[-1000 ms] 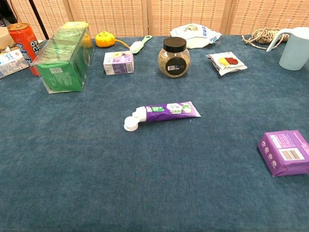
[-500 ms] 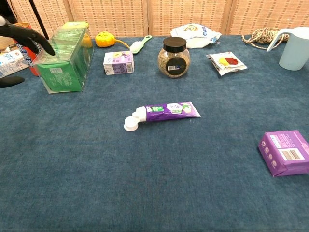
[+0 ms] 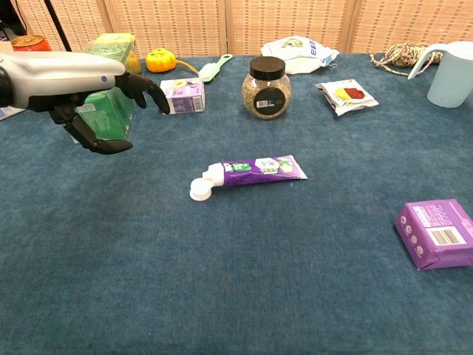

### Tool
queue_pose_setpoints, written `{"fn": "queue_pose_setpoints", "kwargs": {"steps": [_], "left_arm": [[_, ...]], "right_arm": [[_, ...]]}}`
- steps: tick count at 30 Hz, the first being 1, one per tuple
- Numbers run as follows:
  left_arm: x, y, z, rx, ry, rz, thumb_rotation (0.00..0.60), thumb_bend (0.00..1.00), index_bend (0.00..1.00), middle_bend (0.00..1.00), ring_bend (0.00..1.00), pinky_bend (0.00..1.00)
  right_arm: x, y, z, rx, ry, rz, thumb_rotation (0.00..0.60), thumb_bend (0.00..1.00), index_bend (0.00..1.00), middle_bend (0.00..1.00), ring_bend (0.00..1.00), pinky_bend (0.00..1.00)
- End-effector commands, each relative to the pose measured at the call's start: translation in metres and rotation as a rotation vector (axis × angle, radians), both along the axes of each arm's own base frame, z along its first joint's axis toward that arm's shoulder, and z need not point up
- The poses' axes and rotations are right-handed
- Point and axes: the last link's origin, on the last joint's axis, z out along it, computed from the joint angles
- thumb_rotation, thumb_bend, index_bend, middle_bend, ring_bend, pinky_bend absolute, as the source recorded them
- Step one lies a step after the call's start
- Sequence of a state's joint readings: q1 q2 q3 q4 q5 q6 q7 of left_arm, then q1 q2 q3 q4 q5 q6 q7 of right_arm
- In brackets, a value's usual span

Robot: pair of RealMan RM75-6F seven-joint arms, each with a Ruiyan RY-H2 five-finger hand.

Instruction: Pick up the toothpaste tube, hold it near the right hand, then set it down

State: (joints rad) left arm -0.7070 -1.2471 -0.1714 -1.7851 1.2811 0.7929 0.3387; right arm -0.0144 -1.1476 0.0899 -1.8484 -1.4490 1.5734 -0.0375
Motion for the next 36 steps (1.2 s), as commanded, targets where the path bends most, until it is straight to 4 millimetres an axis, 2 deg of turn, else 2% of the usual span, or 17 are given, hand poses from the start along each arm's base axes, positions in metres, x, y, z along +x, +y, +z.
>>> {"fn": "queue_pose_setpoints", "kwargs": {"steps": [1, 4, 7, 12, 23, 30, 36], "left_arm": [[0.016, 0.009, -0.017, -0.007, -0.004, -0.01, 0.531, 0.35, 0.23, 0.2, 0.21, 0.17], [0.025, 0.013, -0.028, -0.014, -0.001, -0.007, 0.53, 0.35, 0.23, 0.2, 0.21, 0.17], [0.043, 0.017, -0.046, -0.036, -0.002, -0.012, 0.527, 0.35, 0.23, 0.2, 0.21, 0.17], [0.058, 0.015, -0.062, -0.046, 0.033, -0.035, 0.515, 0.35, 0.21, 0.2, 0.21, 0.17], [0.073, 0.011, -0.092, -0.019, 0.087, 0.0, 0.448, 0.32, 0.03, 0.08, 0.1, 0.17], [0.086, 0.008, -0.111, 0.007, 0.106, -0.005, 0.428, 0.32, 0.01, 0.05, 0.08, 0.17], [0.089, 0.008, -0.122, 0.037, 0.136, 0.01, 0.427, 0.32, 0.0, 0.05, 0.08, 0.17]], "right_arm": [[-0.001, 0.001, 0.0, -0.001, 0.001, -0.005, 0.6, 0.39, 0.0, 0.0, 0.0, 0.0], [-0.001, 0.002, 0.0, -0.002, 0.002, -0.009, 0.6, 0.39, 0.0, 0.0, 0.0, 0.0], [-0.003, 0.005, 0.002, -0.007, 0.001, -0.014, 0.6, 0.39, 0.0, 0.0, 0.0, 0.0], [-0.004, 0.008, 0.005, -0.016, 0.002, -0.02, 0.6, 0.39, 0.0, 0.0, 0.0, 0.0], [-0.007, 0.013, 0.008, -0.028, 0.002, -0.029, 0.6, 0.39, 0.0, 0.0, 0.0, 0.0], [-0.009, 0.016, 0.012, -0.036, 0.001, -0.034, 0.6, 0.39, 0.0, 0.0, 0.0, 0.0], [-0.011, 0.019, 0.015, -0.045, 0.002, -0.038, 0.6, 0.39, 0.0, 0.0, 0.0, 0.0]]}}
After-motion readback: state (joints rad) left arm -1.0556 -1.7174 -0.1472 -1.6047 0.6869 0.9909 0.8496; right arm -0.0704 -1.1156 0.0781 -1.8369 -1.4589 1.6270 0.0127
